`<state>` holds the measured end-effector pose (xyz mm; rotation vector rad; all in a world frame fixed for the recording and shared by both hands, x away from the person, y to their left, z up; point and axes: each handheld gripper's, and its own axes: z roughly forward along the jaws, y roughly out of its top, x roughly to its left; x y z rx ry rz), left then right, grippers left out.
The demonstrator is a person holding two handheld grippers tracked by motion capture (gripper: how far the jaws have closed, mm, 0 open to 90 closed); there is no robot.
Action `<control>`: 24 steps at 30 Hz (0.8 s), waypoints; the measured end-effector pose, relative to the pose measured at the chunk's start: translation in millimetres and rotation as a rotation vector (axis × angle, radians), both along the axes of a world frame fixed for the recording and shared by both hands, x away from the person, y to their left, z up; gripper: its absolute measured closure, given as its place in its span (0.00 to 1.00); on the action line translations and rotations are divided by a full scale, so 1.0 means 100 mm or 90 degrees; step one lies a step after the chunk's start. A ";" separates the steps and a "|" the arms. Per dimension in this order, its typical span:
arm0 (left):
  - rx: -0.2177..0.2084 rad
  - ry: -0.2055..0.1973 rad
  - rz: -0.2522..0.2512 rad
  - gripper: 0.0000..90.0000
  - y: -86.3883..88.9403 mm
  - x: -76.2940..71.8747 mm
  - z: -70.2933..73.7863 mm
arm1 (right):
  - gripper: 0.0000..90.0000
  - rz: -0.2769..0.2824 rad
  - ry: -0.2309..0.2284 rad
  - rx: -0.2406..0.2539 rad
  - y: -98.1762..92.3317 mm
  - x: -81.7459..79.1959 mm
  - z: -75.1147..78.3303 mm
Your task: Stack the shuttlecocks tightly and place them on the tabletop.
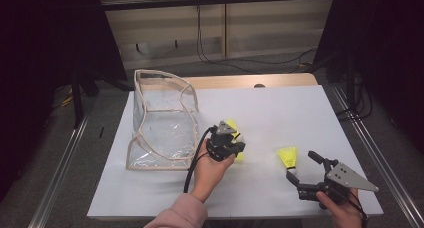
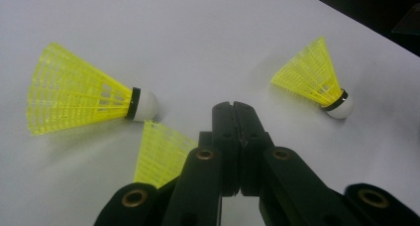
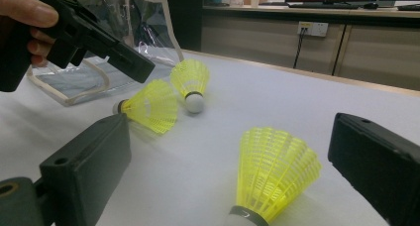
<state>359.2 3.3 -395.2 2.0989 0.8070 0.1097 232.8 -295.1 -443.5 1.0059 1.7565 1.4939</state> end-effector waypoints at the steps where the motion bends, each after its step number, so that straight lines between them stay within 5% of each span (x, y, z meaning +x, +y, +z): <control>1: -0.007 0.000 -0.003 0.99 0.00 -0.01 -0.01 | 0.03 -0.001 0.000 0.003 0.00 0.00 0.00; 8: -0.020 0.015 -0.002 0.99 0.03 -0.14 -0.05 | 0.03 -0.001 0.000 0.000 0.00 0.00 0.00; 22: -0.002 0.028 -0.002 1.00 0.16 -0.26 -0.26 | 0.03 -0.001 -0.003 -0.005 0.00 0.00 0.00; 24: -0.020 0.035 -0.019 1.00 0.18 -0.25 -0.32 | 0.03 -0.002 -0.002 0.000 0.01 0.00 0.00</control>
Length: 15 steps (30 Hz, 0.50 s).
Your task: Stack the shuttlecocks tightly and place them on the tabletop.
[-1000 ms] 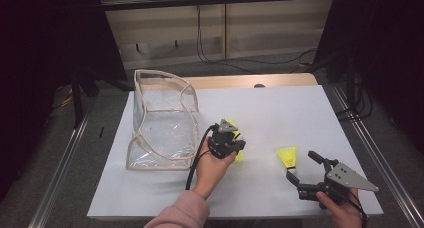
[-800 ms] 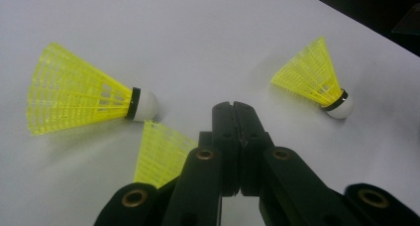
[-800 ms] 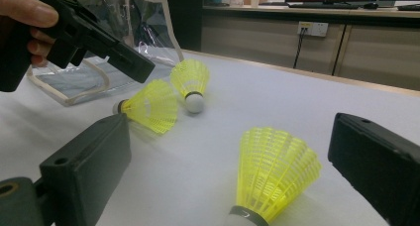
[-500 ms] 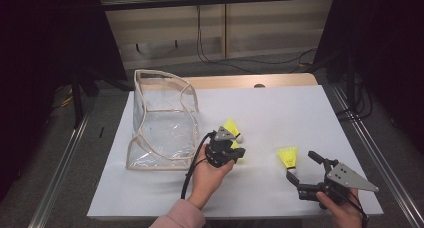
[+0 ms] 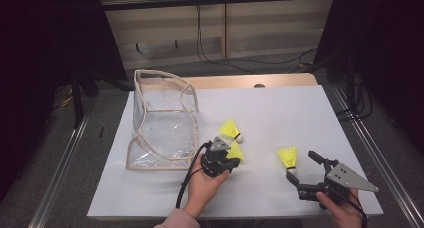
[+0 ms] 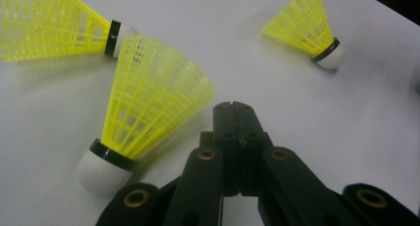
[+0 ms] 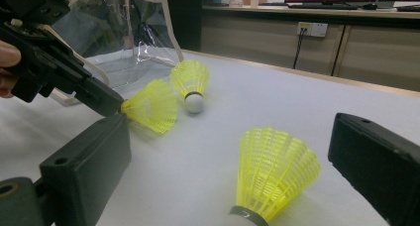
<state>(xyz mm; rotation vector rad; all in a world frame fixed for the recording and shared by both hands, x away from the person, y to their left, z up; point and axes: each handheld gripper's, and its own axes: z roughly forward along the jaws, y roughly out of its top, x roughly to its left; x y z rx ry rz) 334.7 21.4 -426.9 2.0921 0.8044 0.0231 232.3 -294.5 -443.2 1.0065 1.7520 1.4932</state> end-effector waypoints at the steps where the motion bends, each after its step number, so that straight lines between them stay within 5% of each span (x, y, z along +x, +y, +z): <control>1: 0.006 0.006 0.006 1.00 0.01 -0.01 -0.01 | 0.03 0.001 -0.001 -0.001 0.00 0.00 0.00; 5: 0.037 -0.015 0.019 1.00 0.05 -0.03 -0.05 | 0.03 0.001 -0.001 -0.002 -0.01 0.00 0.00; 8: 0.052 -0.006 0.019 1.00 0.09 -0.04 -0.08 | 0.03 0.002 -0.001 -0.004 -0.01 0.00 0.00; 15: 0.032 0.001 0.019 1.00 0.16 -0.05 -0.16 | 0.03 0.000 0.001 -0.003 -0.01 0.00 0.00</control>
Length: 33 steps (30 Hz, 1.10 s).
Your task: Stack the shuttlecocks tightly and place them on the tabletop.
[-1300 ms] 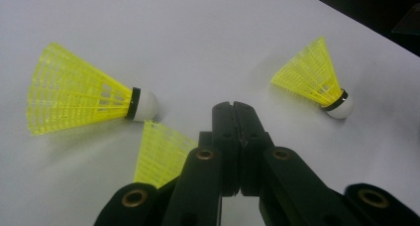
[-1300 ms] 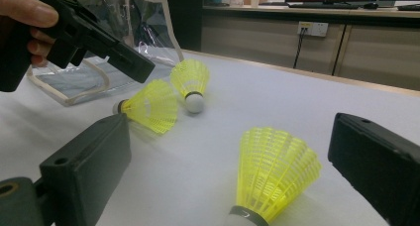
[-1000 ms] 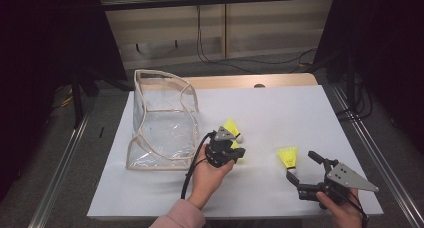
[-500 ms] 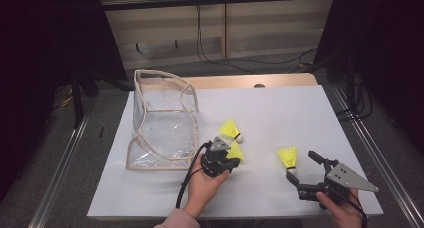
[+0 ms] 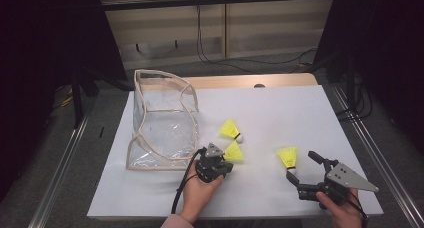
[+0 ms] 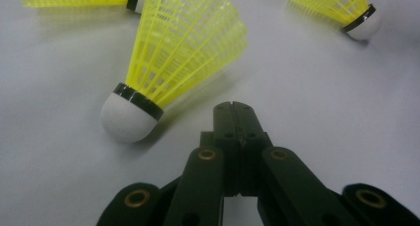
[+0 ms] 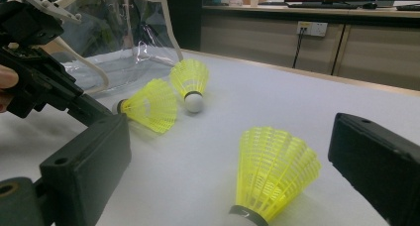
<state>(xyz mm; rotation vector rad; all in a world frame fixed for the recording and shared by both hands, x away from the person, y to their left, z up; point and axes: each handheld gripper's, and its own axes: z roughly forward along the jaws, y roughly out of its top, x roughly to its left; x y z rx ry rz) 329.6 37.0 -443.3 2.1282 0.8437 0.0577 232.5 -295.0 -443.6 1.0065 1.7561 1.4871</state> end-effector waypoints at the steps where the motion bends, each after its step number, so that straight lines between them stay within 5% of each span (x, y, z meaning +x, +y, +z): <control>1: 0.028 -0.012 0.014 1.00 0.00 -0.01 0.01 | 0.03 0.001 -0.001 -0.001 0.00 0.00 0.00; 12: 0.033 -0.020 0.031 1.00 0.01 -0.04 0.02 | 0.03 0.002 -0.003 0.001 0.00 0.00 0.00; 15: 0.058 -0.035 0.035 1.00 0.01 -0.04 0.02 | 0.03 0.001 -0.002 0.000 0.00 0.00 0.00; 17: 0.037 -0.034 0.022 1.00 0.01 -0.02 -0.01 | 0.03 0.000 -0.001 0.004 0.01 0.00 0.00; 18: 0.062 -0.040 0.035 1.00 0.01 -0.03 0.01 | 0.03 0.000 -0.003 0.004 0.01 0.00 0.00; 24: 0.081 -0.049 0.046 1.00 -0.02 0.00 -0.01 | 0.03 0.002 -0.002 0.002 0.00 0.00 0.00; 29: 0.060 -0.048 0.042 1.00 -0.03 0.05 -0.06 | 0.03 0.002 -0.002 0.005 0.00 0.00 0.00; 33: 0.078 -0.056 0.064 1.00 -0.07 0.07 -0.07 | 0.03 0.004 -0.002 0.005 0.00 0.00 0.00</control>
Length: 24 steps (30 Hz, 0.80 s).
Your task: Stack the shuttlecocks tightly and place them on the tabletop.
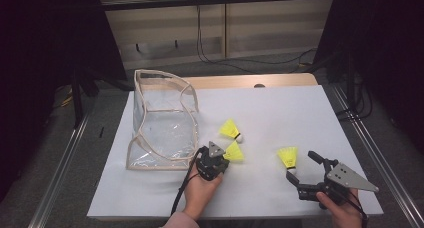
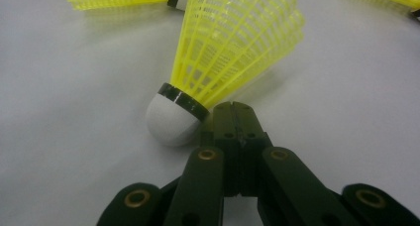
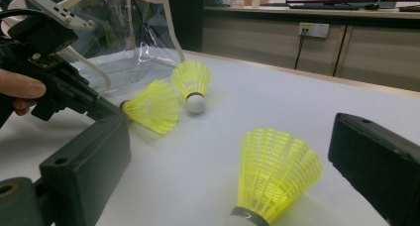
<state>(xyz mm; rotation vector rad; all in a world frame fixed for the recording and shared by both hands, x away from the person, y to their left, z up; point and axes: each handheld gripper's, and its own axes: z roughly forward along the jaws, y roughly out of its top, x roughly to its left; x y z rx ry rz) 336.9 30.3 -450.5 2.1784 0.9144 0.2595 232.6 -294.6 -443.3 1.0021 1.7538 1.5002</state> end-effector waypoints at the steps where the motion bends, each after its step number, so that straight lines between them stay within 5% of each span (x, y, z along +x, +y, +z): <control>1: 0.003 -0.004 0.001 1.00 0.00 0.00 0.00 | 0.03 0.000 0.000 0.000 0.00 0.00 0.00; 12: -0.010 -0.015 -0.002 1.00 -0.04 0.01 0.04 | 0.03 -0.001 0.000 0.001 0.00 0.00 0.00; 19: -0.026 -0.019 -0.023 1.00 -0.11 -0.01 0.19 | 0.03 0.000 -0.001 0.002 0.00 0.00 0.00; 24: -0.053 -0.034 -0.010 0.91 -0.15 -0.01 0.34 | 0.03 0.000 -0.001 0.003 0.00 0.00 0.00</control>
